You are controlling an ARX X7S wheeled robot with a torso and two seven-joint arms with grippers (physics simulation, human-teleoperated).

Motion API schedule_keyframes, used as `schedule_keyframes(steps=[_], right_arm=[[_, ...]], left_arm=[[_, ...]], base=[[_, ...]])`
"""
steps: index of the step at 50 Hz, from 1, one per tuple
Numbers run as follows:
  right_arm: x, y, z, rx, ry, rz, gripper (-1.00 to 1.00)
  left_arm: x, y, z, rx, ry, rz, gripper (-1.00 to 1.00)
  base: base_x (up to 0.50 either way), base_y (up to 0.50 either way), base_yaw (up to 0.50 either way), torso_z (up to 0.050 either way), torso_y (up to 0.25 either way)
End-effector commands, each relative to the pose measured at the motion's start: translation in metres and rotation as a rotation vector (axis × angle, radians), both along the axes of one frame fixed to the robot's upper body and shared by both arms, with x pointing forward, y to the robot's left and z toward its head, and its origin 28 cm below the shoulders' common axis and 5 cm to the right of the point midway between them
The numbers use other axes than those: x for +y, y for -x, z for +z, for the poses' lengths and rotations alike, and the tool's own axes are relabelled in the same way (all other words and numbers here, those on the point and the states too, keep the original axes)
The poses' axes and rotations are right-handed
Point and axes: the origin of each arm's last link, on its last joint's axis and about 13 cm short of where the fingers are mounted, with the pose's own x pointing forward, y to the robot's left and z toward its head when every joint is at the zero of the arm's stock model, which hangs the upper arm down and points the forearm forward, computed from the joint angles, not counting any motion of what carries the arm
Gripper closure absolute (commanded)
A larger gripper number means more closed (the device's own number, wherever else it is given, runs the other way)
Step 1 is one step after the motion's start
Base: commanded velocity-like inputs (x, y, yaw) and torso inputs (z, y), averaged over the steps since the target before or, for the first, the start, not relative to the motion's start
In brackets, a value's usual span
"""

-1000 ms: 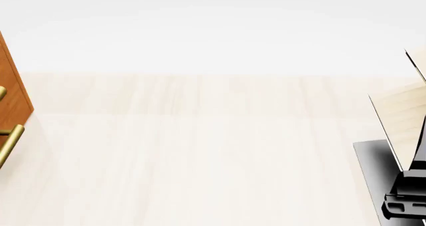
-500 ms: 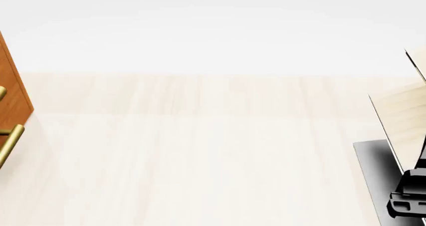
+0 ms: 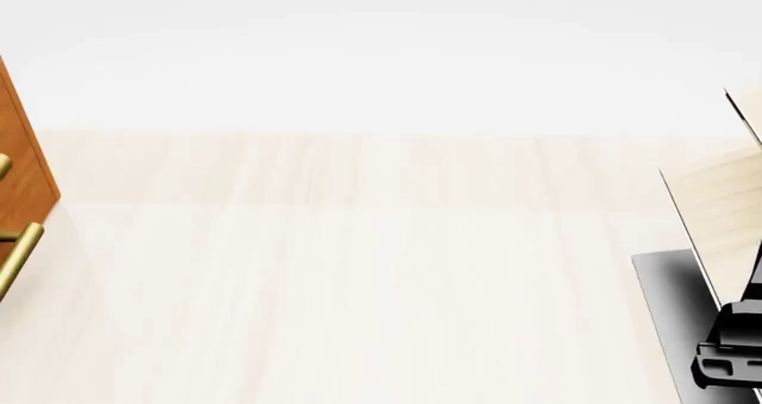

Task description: Close the top drawer of the cabinet and put the bowl on top of it.

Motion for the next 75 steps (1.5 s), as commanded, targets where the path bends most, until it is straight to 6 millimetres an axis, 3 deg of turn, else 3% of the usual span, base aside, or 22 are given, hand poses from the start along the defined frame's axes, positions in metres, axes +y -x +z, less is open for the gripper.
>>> schedule_keyframes(steps=[1,39,75], right_arm=[[0.0,0.0,-0.001,0.0,0.001,-0.002,-1.0],[-0.001,0.001,0.0,-0.024,0.015,-0.016,-1.0],[0.0,0.0,-0.005,-0.012,0.018,-0.016,-1.0]], left_arm=[[0.008,0.005,0.004,-0.031,0.033,0.061,1.0],[0.029,0.012,-0.002,-0.054,0.134,0.233,1.0],[0.044,-0.005,-0.027,0.071,0.247,0.288,1.0]], base=[[0.0,0.0,0.0,0.0,0.0],[0.0,0.0,0.0,0.0,0.0],[0.0,0.0,0.0,0.0,0.001]])
